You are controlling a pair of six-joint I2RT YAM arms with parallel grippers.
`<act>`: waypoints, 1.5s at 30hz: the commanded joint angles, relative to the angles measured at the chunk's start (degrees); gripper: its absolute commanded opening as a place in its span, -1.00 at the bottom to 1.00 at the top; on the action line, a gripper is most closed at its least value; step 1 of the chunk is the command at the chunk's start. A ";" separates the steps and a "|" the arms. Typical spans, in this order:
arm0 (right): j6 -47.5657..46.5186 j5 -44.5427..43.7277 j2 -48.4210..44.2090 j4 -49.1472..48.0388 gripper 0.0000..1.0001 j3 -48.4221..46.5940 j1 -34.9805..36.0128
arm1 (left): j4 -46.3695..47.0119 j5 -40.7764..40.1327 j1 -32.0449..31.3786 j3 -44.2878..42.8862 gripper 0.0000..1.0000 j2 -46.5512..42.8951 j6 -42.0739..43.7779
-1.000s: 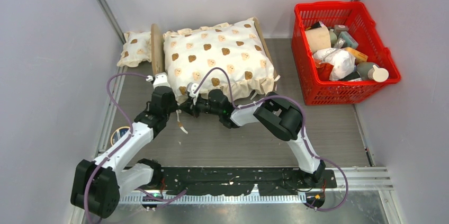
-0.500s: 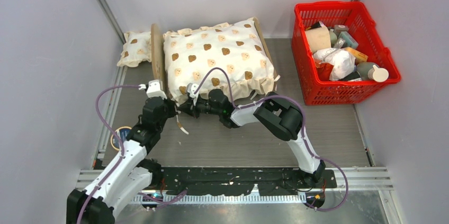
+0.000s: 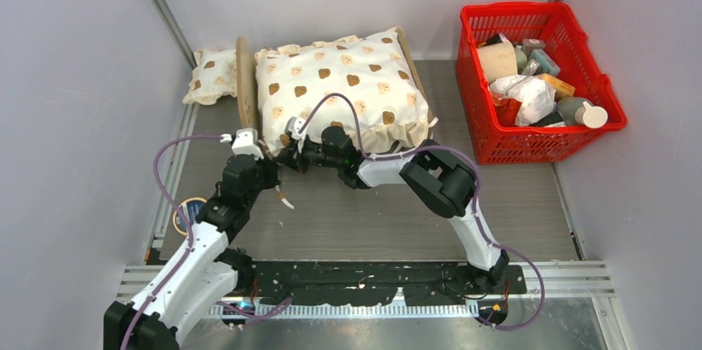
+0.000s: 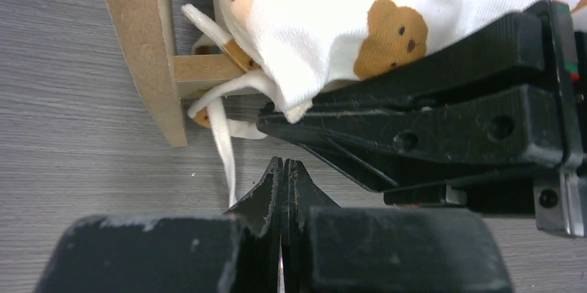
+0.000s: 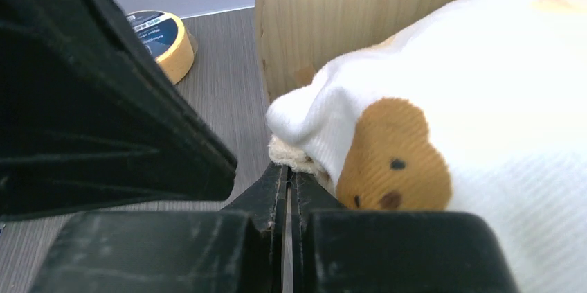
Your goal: Set up the pet bed
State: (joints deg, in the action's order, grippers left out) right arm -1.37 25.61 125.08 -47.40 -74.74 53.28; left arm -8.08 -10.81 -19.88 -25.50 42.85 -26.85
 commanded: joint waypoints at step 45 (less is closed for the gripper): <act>3.68 1.84 1.81 -0.71 -0.90 -2.24 -0.01 | -39.91 -30.49 -2.62 -45.85 -0.59 32.02 -23.95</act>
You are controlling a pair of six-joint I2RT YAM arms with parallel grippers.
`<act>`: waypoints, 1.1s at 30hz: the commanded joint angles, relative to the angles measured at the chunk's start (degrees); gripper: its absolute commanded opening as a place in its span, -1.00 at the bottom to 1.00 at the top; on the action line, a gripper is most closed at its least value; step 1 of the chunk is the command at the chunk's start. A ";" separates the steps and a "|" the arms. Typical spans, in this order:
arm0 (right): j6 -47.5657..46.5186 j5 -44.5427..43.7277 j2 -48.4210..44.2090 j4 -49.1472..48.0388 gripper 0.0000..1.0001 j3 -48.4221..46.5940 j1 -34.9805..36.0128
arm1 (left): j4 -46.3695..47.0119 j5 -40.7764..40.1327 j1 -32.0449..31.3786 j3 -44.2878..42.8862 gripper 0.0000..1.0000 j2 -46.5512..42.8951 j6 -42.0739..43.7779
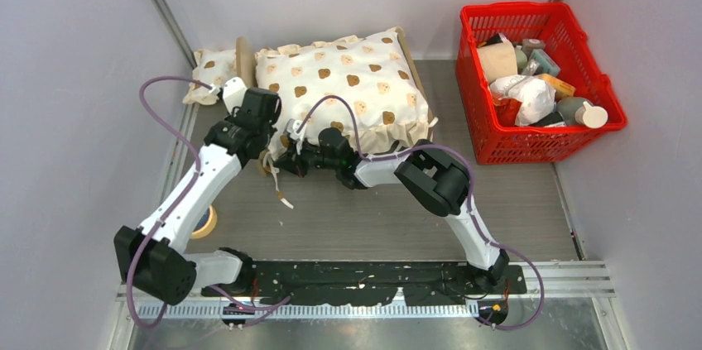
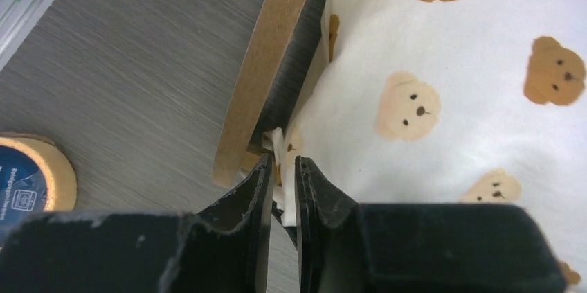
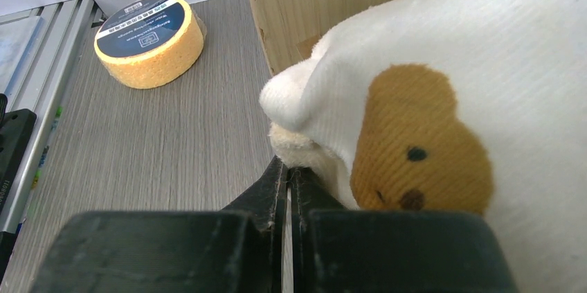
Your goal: Set up the pet bed
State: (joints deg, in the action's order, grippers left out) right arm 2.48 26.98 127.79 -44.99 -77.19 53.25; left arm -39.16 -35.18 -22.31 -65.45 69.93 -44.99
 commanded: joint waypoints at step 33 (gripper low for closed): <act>0.51 0.57 -1.06 -4.97 -0.90 1.97 -1.39 | -16.34 -3.52 2.71 -5.00 -0.41 14.21 -23.25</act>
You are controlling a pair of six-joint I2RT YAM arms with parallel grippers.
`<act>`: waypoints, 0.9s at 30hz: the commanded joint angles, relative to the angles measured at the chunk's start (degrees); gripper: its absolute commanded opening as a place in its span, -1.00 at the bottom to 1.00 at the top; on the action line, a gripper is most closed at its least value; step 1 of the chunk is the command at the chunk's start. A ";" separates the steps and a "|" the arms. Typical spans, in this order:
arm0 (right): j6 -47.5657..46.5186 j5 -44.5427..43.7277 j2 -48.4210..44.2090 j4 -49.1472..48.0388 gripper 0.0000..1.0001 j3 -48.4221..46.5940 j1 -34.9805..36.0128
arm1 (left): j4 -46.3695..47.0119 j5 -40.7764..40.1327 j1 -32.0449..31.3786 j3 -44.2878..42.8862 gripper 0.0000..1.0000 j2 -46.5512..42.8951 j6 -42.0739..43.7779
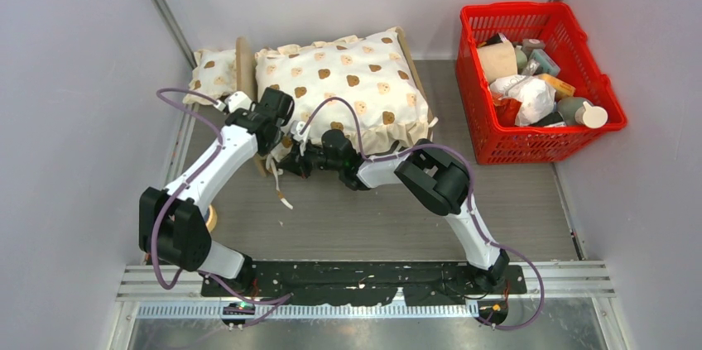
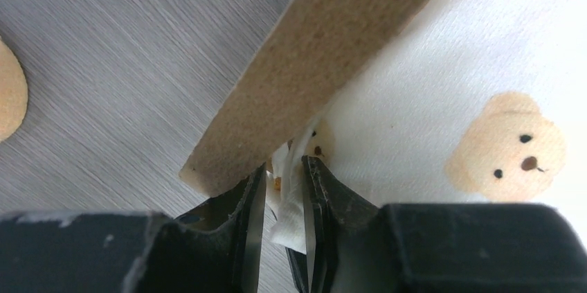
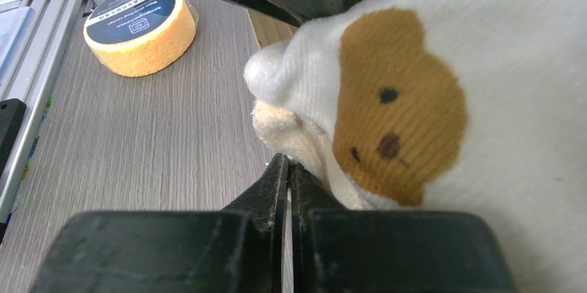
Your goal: Set up the pet bed
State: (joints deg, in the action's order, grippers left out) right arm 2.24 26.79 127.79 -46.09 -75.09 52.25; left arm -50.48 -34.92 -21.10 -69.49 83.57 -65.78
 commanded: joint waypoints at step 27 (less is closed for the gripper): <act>3.44 -0.64 -0.86 -5.54 -0.90 1.04 -1.62 | -4.92 -8.48 1.42 -1.40 -0.38 -0.48 -3.44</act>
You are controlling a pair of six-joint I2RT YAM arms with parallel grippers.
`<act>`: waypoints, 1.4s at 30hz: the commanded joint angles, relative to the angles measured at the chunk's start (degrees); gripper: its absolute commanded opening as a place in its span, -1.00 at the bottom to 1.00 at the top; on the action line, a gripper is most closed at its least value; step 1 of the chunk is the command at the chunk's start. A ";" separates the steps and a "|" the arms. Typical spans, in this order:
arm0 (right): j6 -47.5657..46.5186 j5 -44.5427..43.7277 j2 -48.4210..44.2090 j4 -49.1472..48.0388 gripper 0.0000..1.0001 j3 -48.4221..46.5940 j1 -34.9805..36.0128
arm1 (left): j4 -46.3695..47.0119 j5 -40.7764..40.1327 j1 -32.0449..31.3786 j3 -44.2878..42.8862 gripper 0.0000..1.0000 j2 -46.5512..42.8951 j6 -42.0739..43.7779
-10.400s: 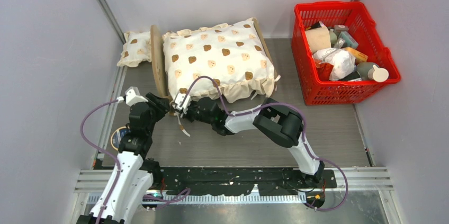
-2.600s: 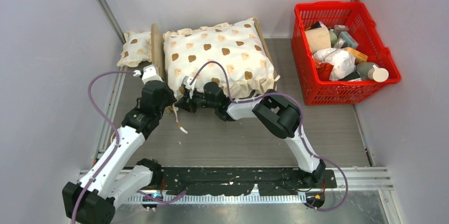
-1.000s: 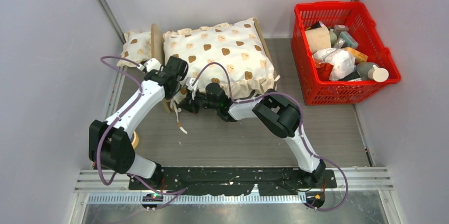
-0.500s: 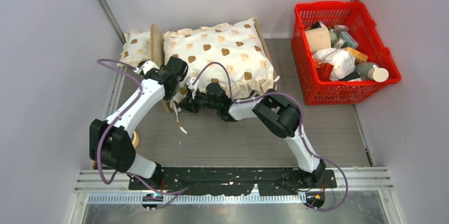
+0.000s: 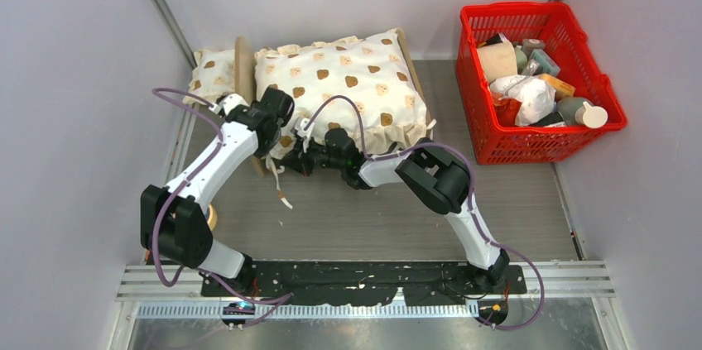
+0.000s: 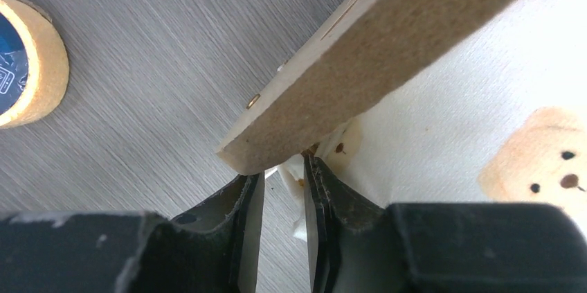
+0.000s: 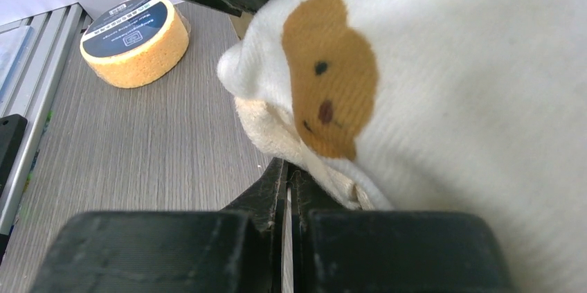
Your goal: Set up the pet bed
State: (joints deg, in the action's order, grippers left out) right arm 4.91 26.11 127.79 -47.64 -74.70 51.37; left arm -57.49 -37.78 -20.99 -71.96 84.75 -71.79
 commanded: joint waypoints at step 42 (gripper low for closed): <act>13.34 -20.09 -11.93 -4.05 -0.06 17.21 5.14 | 6.17 -7.14 -2.47 7.52 -1.00 -13.74 0.05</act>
State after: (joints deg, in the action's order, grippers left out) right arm 15.90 13.30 118.93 -51.57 -58.98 52.58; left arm -54.48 -43.05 -23.40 -66.76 73.87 -70.65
